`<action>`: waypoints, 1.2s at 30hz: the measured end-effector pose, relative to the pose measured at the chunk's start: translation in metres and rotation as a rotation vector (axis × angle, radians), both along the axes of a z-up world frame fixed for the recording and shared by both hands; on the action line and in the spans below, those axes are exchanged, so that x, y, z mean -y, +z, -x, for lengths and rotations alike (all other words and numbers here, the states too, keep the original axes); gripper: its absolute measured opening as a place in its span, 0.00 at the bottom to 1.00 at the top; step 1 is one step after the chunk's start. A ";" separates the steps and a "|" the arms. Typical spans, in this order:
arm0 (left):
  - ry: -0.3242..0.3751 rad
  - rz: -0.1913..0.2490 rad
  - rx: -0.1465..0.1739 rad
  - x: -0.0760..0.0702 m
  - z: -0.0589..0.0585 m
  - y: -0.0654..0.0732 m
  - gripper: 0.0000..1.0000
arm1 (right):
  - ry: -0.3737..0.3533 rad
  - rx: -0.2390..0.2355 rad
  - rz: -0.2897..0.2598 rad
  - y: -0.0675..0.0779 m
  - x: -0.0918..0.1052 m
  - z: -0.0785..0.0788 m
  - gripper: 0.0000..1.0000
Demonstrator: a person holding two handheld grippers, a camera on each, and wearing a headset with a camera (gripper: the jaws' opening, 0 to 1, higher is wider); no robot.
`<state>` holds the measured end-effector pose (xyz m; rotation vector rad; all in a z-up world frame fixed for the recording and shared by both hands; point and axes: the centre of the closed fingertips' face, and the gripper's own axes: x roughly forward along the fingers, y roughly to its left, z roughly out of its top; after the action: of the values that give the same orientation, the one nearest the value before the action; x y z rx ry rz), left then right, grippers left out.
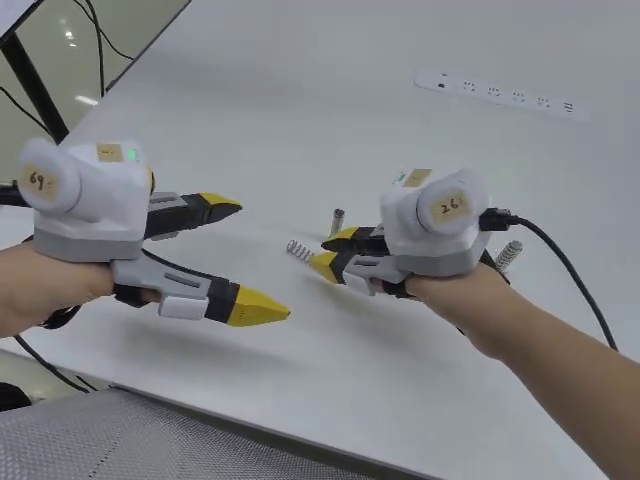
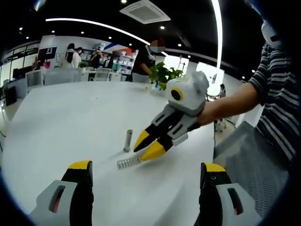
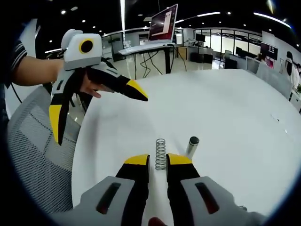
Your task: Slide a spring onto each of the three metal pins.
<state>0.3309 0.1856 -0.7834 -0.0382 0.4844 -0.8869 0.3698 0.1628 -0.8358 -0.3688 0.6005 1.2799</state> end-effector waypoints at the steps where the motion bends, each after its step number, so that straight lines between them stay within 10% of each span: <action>1: 0.000 0.000 0.000 0.000 0.000 0.000 0.91 | 0.003 0.005 0.010 -0.003 0.000 0.000 0.11; 20: 0.005 -0.003 -0.006 -0.001 0.002 -0.001 0.91 | 0.040 0.042 0.071 -0.020 0.001 -0.002 0.08; 36: -0.024 0.003 -0.008 0.012 0.000 0.001 0.90 | 0.060 0.064 0.051 0.006 0.038 0.009 0.08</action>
<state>0.3307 0.1735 -0.7824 -0.0387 0.4924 -0.9109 0.3609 0.1244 -0.8297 -0.4713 0.5718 1.3073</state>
